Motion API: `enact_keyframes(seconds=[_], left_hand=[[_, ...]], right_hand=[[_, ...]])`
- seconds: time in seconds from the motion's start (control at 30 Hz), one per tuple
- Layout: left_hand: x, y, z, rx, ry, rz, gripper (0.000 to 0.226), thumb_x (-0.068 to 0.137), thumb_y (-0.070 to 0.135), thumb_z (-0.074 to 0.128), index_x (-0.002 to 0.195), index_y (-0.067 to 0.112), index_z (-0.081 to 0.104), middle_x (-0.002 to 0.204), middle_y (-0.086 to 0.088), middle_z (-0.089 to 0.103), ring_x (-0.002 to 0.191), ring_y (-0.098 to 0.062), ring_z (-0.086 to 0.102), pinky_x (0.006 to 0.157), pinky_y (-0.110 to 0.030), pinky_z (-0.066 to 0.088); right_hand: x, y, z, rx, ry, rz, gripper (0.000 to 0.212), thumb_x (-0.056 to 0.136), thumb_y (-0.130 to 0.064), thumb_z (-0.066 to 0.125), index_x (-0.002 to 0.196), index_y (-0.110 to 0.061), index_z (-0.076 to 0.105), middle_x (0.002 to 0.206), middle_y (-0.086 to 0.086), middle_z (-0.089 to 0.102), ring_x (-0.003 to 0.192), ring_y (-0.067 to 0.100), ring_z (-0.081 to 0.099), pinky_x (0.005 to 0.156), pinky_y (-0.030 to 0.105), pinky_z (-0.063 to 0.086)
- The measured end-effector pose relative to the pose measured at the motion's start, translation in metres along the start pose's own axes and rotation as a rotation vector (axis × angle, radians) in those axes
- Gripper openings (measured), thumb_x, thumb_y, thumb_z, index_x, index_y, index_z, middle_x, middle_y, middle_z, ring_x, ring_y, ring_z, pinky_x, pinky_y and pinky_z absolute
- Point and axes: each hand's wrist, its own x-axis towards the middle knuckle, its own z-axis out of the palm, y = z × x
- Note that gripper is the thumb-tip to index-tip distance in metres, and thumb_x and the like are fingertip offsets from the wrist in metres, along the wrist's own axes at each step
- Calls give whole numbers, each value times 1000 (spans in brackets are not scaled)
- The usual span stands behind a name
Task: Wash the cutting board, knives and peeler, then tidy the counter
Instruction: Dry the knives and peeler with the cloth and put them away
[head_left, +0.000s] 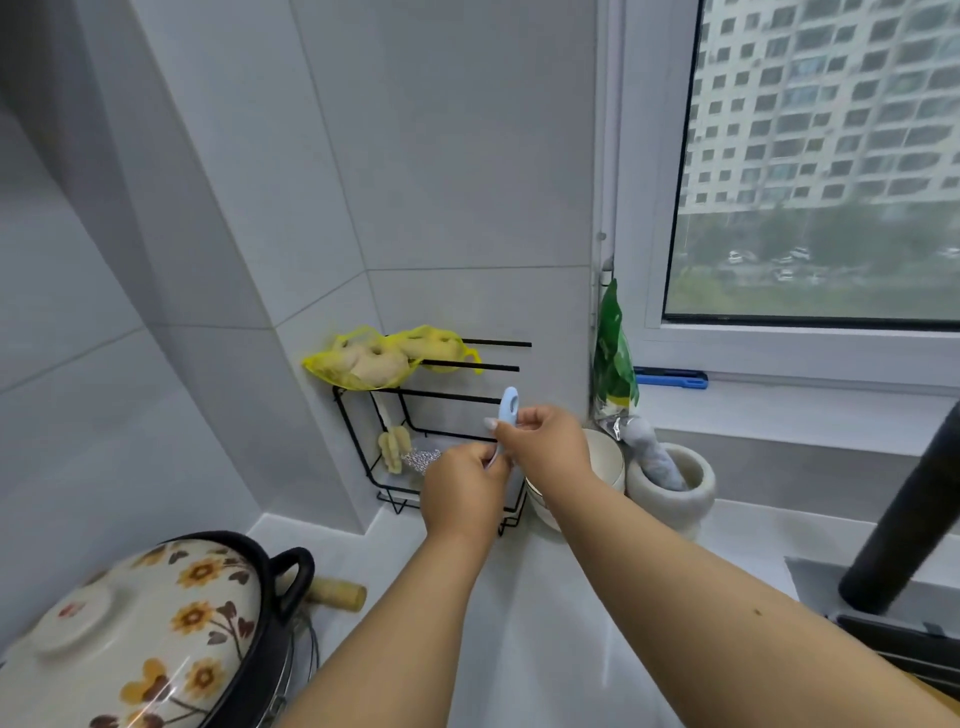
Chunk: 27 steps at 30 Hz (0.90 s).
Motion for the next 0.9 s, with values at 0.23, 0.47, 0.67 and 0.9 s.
enact_keyframes(seconds=[0.23,0.47,0.67,0.9], left_hand=[[11,-19,0,-75,65,-70,51,93,34,57,48,18,40,42,2,37,44,-17,34,50,-27,22],[27,-42,-16,-30,159,-164,41,92,38,58,64,10,66,56,-7,60,56,-26,54,51,-29,33],[44,-54,-26,-9,167,-258,49,94,34,56,51,13,47,50,-3,44,52,-23,42,51,-28,26],[47,-62,-22,-26,138,-217,29,92,36,56,77,14,67,70,-3,63,80,-30,57,65,-32,43]], right_hand=[[11,4,17,-19,-89,-1,40,77,-38,78,107,-13,66,93,-2,69,89,17,67,84,34,54],[13,8,32,-19,-132,5,40,78,-36,78,109,-13,65,88,-2,64,84,16,62,81,33,52],[10,14,38,-26,-156,19,21,82,-36,74,88,-19,63,80,-4,65,78,16,63,85,39,55],[5,8,33,25,-147,43,22,88,-37,66,73,-22,62,74,-1,66,70,17,60,84,42,54]])
